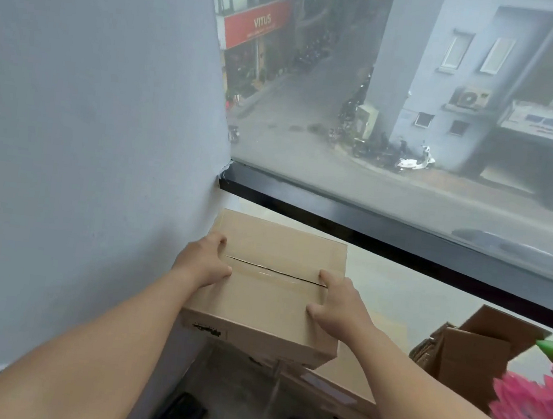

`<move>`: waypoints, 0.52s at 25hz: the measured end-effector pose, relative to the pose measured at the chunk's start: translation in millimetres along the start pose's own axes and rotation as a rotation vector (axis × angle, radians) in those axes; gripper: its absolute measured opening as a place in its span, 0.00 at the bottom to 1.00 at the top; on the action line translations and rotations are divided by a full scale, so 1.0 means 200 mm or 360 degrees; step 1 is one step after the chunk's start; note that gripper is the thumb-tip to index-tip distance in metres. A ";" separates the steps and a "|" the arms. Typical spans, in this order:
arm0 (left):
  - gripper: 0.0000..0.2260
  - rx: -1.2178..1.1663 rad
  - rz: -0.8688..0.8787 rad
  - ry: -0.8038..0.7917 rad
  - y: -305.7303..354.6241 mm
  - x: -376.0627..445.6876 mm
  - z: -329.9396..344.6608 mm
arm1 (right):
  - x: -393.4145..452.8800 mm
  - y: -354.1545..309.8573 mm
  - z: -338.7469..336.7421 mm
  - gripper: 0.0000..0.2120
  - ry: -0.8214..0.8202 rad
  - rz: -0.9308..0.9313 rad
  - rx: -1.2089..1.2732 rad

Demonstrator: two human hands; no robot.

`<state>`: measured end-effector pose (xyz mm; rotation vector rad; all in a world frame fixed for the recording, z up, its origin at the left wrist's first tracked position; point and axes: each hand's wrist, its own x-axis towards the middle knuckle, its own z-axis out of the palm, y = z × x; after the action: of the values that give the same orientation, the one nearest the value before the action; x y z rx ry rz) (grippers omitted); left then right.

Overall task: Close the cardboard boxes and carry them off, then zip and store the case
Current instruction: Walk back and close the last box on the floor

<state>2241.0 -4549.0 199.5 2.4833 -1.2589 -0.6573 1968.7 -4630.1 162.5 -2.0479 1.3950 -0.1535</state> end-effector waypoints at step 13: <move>0.30 -0.0018 -0.0040 -0.0164 -0.33 0.76 0.23 | 0.50 -0.03 0.45 0.30 -0.0223 0.0356 0.0091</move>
<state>2340.7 -4636.5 90.0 2.4888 -1.2576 -0.8058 2055.5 -4676.4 69.4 -1.8048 1.5013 0.0447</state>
